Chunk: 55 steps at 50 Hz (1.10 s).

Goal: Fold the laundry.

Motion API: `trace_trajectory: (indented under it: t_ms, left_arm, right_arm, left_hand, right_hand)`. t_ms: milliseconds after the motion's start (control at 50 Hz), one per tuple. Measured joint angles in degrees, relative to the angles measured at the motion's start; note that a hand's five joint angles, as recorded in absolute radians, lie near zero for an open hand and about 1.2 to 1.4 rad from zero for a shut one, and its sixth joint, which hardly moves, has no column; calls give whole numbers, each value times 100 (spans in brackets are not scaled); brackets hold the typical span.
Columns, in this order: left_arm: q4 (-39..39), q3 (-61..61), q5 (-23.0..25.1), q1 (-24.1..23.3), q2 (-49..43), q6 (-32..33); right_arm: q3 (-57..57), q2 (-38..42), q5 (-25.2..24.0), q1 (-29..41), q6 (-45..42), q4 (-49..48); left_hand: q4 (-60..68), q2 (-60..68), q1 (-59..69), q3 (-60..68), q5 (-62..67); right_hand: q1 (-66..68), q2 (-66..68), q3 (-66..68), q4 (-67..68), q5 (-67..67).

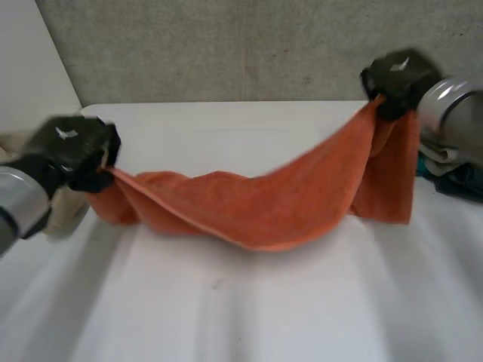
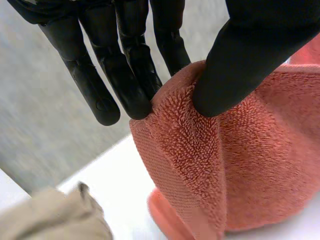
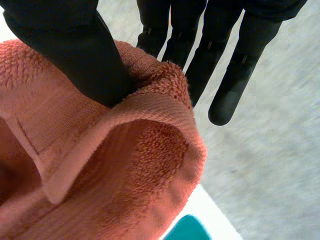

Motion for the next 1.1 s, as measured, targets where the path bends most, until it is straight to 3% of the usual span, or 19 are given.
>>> trace_trajectory:
  t_ms: [100,160,200,320,400,560,660,780,920,1100]
  left_arm:
    - [523,384,-403,-198,-1168,51]
    - [746,869,-759,-303,-1904,75]
    - [767,1127,-930,-353,-2189,81]
    - [533,1633,-1247,-511,-2516,58]
    - [406,1588,-1260,-588,-2324,22]
    - [518,1186,-1069,-603,-1731,-5]
    - [590,1041,-964,-575,-1347,-29]
    - [508,991,-929,-599,-965,-106]
    - [443,956,-941,-684,-645,-240]
    - [429,919,-971,-713,-447,-352]
  right_arm:
    - [-533,1230,540,232,-68,-485]
    - [-919,1954,1097,370,-154,-1001]
    - [-1058,2231,1438,432,-239,-1334]
    - [-721,2028,2127,476,-369,-2146]
    - [181,1140,1872,381,-147,-2315]
    - [2077,-472,512,100,100,-1575]
    - [2945,-878,77,-9,172,-521]
    - [3790,-941,-356,50,571,-605]
    - [4396,-648,-422,319,869,-2042]
    - [4266,38,206,681,489,-3152]
  left_hand:
    - [0,0,0,0,0]
    - [0,0,0,0,0]
    - [0,0,0,0,0]
    - [0,0,0,0,0]
    - [0,0,0,0,0]
    - [0,1,0,0,0]
    - [0,1,0,0,0]
    - [0,1,0,0,0]
    - [1,0,0,0,0]
    - [0,1,0,1,0]
  right_hand:
    - [-218,-346,-314,-337,-249]
    - [-3164,-3408,-3351,-3269,-3223]
    - [-4523,-4772,-4700,-4749,-4698]
    - [-5189,-5548,-5610,-5649,-5420]
    - [-5188,-5548,-5610,-5649,-5420]
    - [-4503,-4791,-4823,-4911,-4696]
    - [-3681,-3995,-4039,-4077,-3866]
    - [-3469,-3749,-3789,-3825,-3612]
    - [-3396,-3656,-3702,-3748,-3526]
    - [-2931,-3211,-3231,-3292,-3101]
